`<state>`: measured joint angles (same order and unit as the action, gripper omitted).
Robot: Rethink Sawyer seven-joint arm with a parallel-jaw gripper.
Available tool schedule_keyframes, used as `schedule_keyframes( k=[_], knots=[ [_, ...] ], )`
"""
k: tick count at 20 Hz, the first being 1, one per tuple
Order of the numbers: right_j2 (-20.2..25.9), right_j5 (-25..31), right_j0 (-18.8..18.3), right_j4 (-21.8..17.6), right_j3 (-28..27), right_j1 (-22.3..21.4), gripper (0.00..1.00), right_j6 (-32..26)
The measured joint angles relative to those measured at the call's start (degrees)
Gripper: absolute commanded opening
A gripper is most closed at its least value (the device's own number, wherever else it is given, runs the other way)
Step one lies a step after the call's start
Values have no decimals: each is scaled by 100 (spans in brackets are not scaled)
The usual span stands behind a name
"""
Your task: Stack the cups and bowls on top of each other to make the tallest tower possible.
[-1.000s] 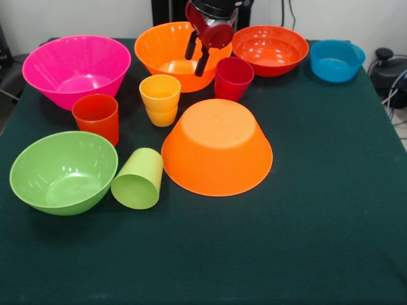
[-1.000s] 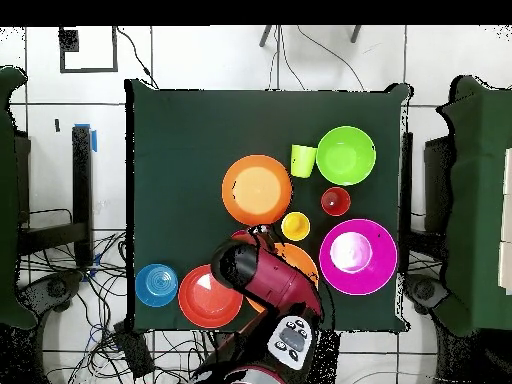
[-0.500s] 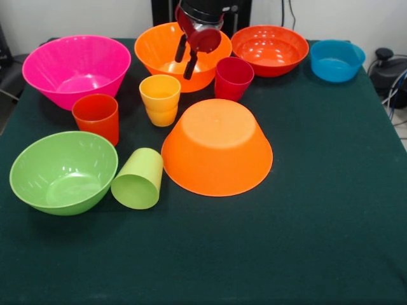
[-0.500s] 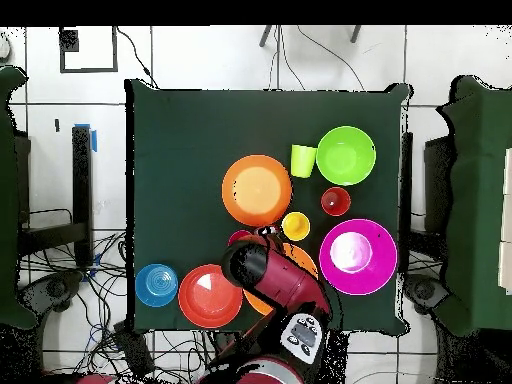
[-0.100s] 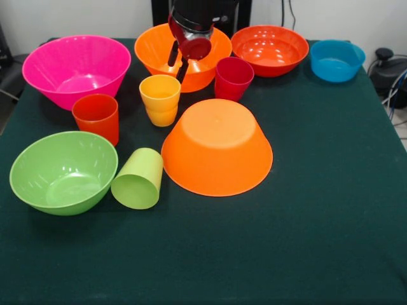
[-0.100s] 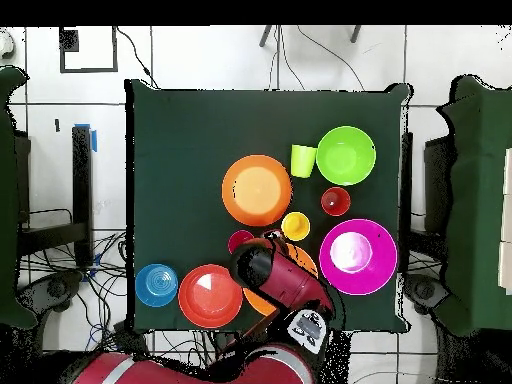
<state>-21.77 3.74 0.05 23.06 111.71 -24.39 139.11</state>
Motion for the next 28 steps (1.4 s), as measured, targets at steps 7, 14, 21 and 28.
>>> schedule_keyframes(
  k=[7,14,21,28],
  knots=[
    [29,-151,-24,0,-6,97,100,0],
    [47,-151,-60,1,-7,95,100,0],
    [52,-151,-68,1,-7,93,100,0],
    [59,-151,-69,1,-7,89,100,0]
  ],
)
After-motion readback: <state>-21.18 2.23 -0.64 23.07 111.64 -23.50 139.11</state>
